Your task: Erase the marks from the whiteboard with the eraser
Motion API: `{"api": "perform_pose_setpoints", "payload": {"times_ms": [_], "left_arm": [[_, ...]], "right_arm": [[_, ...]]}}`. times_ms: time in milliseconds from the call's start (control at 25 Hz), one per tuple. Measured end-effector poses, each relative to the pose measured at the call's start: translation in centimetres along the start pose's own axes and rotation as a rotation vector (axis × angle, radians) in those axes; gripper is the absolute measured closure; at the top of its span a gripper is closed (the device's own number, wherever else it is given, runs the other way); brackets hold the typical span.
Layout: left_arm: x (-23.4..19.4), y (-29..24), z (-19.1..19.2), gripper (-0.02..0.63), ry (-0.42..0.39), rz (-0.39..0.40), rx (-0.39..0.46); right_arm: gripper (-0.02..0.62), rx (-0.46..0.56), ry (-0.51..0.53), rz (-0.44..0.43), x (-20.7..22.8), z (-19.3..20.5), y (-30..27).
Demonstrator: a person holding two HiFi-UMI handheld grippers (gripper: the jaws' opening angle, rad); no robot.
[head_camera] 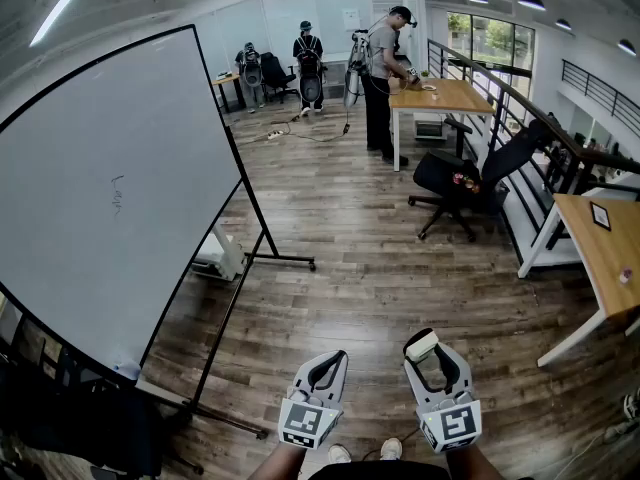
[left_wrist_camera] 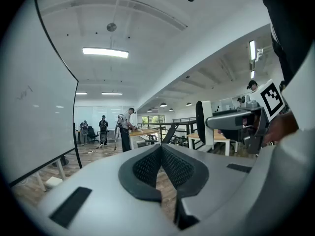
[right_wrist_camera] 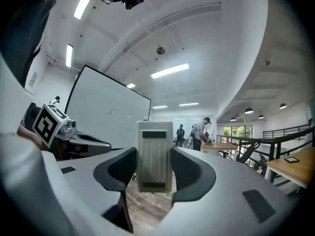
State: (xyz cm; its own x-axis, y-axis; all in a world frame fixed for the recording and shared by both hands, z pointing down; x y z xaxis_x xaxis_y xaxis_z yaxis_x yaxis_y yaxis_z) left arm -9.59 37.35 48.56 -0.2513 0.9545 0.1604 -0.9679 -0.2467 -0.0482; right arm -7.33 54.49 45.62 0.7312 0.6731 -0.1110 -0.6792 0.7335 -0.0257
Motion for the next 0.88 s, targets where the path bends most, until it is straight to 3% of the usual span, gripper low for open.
{"api": "perform_pose_setpoints", "payload": {"times_ms": [440, 880], "left_arm": [[-1.9, 2.0, 0.9, 0.588, 0.021, 0.006, 0.003], [-7.9, 5.6, 1.3, 0.588, 0.024, -0.032, 0.032]], "right_arm": [[0.351, -0.017, 0.017, 0.008, -2.8, -0.3, -1.4], [0.35, 0.026, -0.013, -0.005, -7.5, -0.9, -4.5]]}}
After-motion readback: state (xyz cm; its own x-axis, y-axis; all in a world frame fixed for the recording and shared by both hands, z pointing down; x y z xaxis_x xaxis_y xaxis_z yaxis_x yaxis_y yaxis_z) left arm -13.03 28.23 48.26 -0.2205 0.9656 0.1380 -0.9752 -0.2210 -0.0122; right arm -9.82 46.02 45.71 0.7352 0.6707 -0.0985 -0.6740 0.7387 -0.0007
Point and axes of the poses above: the fingertips, and each gripper's own axes: y backward along the fingers, x to its right, z out of its underside, the point moved 3 cm from there along y, backward along the fingers, and after that the axes turned 8 degrees about -z, right-handed, at the moved point
